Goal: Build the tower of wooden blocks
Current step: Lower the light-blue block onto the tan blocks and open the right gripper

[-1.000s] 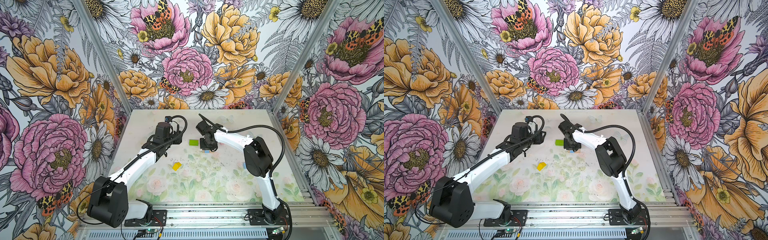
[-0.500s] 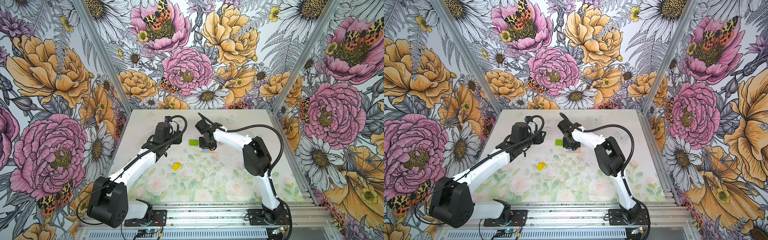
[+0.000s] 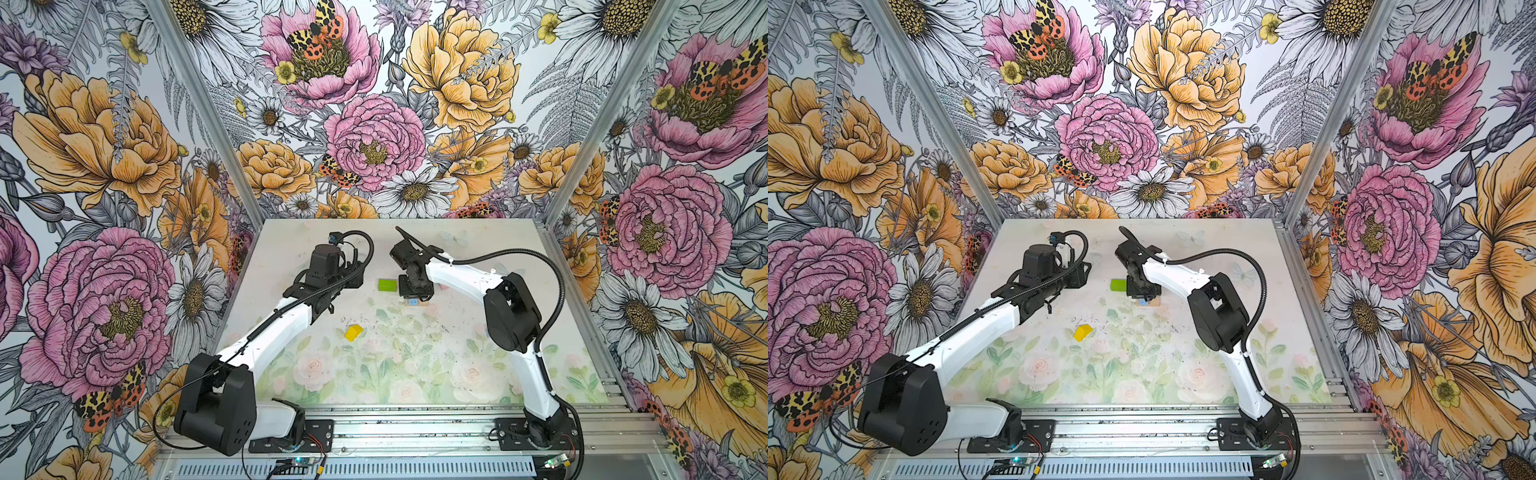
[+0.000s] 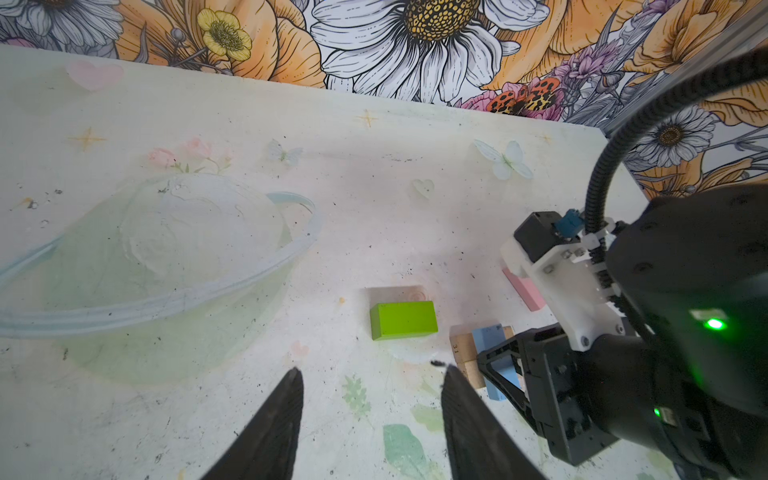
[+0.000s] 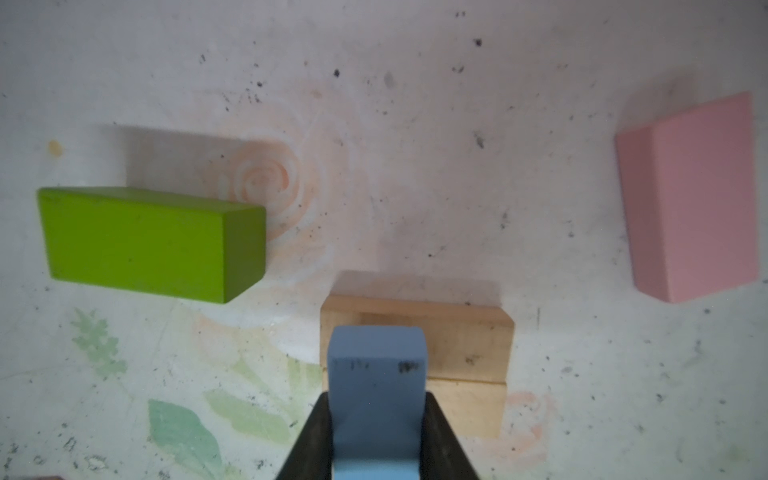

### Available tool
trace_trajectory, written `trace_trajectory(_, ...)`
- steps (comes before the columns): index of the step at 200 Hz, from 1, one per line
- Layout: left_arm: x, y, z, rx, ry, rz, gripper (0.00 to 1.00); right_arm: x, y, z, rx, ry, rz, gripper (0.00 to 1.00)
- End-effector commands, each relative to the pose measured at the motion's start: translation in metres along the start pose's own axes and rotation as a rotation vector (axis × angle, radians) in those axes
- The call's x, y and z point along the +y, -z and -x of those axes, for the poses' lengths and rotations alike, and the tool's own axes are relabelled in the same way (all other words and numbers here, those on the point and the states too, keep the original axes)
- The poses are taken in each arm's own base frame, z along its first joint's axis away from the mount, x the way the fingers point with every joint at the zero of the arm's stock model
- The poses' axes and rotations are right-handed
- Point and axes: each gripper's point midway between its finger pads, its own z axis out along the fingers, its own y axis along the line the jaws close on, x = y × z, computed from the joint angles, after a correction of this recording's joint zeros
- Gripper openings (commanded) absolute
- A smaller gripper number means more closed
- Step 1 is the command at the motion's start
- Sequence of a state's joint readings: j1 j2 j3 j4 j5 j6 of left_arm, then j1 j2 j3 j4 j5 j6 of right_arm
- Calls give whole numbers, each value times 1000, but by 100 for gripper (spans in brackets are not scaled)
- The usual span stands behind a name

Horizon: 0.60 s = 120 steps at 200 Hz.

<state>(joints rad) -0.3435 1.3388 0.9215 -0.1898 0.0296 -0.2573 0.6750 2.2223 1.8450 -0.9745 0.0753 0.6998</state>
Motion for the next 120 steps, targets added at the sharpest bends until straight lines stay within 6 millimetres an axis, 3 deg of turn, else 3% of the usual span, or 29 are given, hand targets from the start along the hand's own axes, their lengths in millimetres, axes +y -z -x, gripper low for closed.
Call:
trace_trajectory(1,6,4,3,-22,-14,20,55,4,-2,4,-11,-4,-9,9)
trace_trajectory(23,7,5,3,-22,-14,23,55,4,-3,4,-9,-5,-10,14)
trace_trajectory(120,8,5,2,-22,-13,30,55,6,-3,7,-15,-8,-8,15)
